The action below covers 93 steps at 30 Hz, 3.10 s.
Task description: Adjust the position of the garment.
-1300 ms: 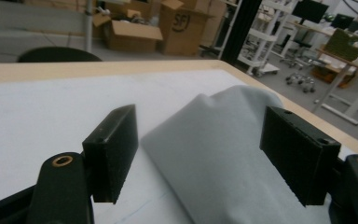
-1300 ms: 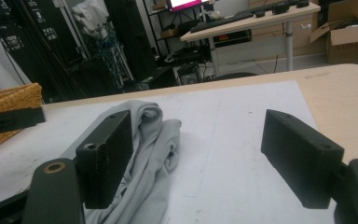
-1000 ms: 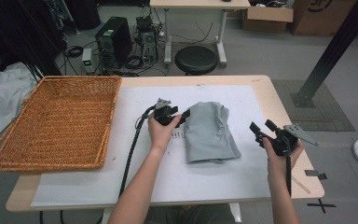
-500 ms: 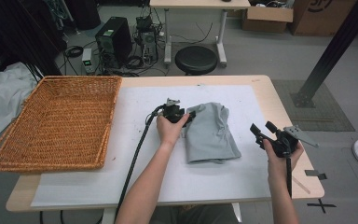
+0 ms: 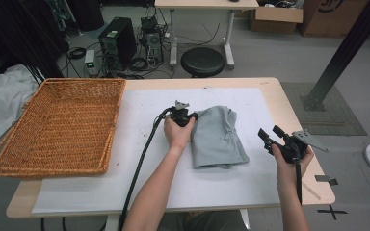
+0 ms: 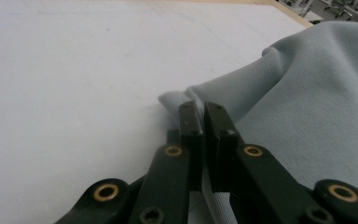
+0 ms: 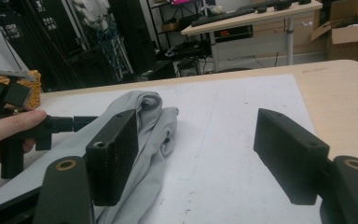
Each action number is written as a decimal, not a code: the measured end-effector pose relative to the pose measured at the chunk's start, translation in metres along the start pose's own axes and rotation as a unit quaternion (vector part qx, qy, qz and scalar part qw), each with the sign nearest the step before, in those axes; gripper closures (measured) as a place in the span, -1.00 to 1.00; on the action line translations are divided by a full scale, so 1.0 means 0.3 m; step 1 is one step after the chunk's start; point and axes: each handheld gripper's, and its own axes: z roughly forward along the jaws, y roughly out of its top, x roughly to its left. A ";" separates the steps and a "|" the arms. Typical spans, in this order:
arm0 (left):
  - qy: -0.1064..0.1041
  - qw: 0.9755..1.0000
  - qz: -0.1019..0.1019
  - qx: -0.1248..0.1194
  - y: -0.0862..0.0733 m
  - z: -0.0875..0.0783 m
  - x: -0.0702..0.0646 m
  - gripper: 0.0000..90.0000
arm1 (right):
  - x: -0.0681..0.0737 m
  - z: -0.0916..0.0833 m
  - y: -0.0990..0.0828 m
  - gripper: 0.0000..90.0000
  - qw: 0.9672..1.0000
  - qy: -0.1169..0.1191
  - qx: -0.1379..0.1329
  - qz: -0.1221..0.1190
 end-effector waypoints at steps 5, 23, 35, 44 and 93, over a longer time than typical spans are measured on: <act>0.005 1.000 0.009 0.007 0.005 -0.016 0.008 0.94 | 0.008 -0.007 0.003 -0.28 1.000 0.003 -0.001 -0.006; 0.025 0.999 0.023 0.018 0.001 -0.158 0.092 0.94 | 0.158 0.015 -0.048 -0.25 0.997 0.070 0.028 -0.036; 0.019 0.999 0.018 0.020 0.003 -0.187 0.121 0.93 | 0.480 0.037 -0.184 -0.21 0.977 0.167 0.078 -0.108; 0.015 1.000 0.016 0.009 0.008 -0.199 0.117 0.93 | 0.593 0.092 -0.259 -0.13 0.980 0.105 0.098 -0.136; 0.021 1.000 0.013 -0.014 0.032 -0.248 0.160 0.49 | 0.462 0.010 -0.141 0.44 0.988 0.047 0.132 -0.061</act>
